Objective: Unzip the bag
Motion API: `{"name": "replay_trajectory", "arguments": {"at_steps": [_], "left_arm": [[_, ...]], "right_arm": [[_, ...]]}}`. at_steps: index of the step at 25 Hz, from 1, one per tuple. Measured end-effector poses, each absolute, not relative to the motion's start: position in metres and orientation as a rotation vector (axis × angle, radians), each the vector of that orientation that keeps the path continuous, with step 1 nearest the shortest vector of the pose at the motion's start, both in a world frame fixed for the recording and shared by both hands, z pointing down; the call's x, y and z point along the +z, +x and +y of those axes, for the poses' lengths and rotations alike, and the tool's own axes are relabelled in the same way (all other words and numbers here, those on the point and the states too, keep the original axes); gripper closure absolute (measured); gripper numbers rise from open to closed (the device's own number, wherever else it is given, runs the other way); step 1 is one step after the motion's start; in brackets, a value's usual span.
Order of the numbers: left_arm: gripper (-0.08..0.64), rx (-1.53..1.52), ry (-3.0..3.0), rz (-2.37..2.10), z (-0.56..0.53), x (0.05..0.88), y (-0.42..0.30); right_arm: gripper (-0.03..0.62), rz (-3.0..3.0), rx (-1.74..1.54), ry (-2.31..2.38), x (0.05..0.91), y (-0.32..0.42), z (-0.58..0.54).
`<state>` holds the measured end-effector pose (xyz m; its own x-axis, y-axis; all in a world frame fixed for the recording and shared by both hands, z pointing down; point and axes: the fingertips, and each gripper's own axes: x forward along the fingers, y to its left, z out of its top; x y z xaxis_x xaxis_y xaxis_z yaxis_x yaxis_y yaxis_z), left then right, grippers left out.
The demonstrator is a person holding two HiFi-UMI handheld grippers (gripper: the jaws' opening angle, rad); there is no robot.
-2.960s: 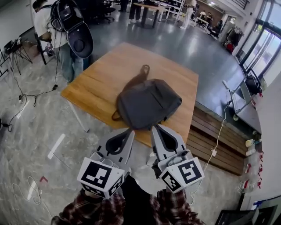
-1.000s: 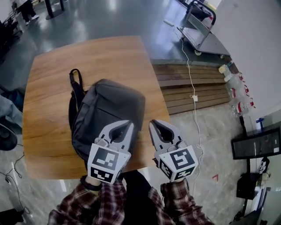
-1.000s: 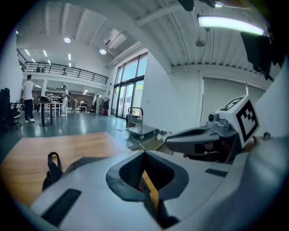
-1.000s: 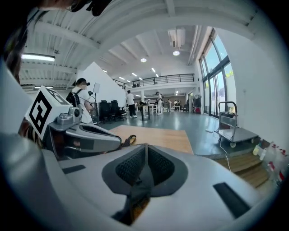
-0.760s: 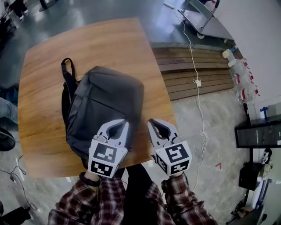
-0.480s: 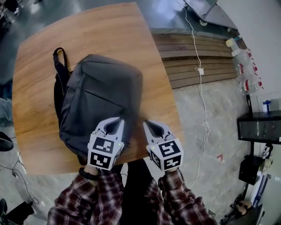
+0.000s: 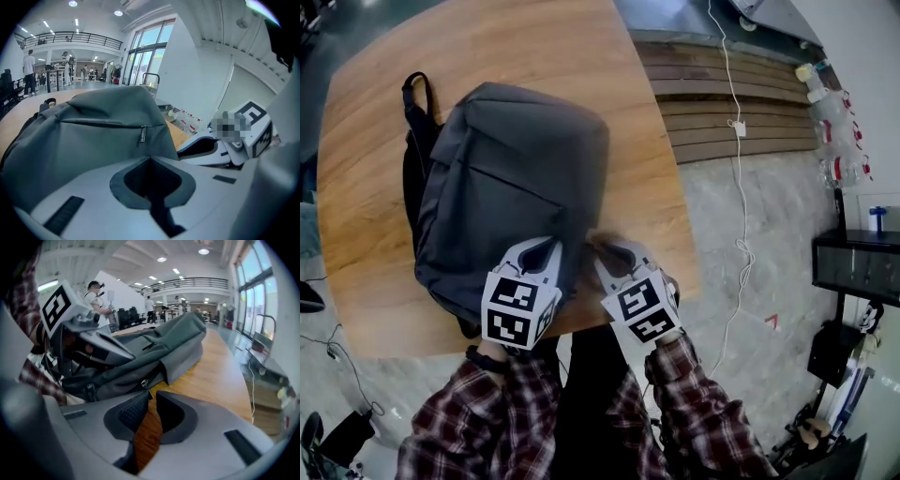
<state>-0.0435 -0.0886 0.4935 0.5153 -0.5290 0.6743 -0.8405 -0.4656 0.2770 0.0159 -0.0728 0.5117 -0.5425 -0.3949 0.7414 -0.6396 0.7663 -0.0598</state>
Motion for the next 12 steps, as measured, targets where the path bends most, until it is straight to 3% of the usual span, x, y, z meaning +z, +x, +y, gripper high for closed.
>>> {"name": "replay_trajectory", "arguments": {"at_steps": [2,4,10,12], "left_arm": [[0.552,0.680,2.163,-1.107,-0.089,0.494,-0.043],[0.552,0.677,2.163,-1.106,-0.089,0.494,-0.043],[0.554,0.684,2.169,-1.076,-0.089,0.492,-0.044],[0.552,0.686,2.174,-1.067,-0.088,0.491,-0.043]], "right_arm": [[0.509,-2.181,0.283,0.641,0.517,0.008,-0.071],[0.502,-2.145,0.154,0.542,0.522,0.000,-0.071],[0.509,-2.039,-0.163,0.263,0.531,-0.006,-0.070],[0.547,-2.029,-0.189,0.238,0.533,-0.005,-0.069]]}}
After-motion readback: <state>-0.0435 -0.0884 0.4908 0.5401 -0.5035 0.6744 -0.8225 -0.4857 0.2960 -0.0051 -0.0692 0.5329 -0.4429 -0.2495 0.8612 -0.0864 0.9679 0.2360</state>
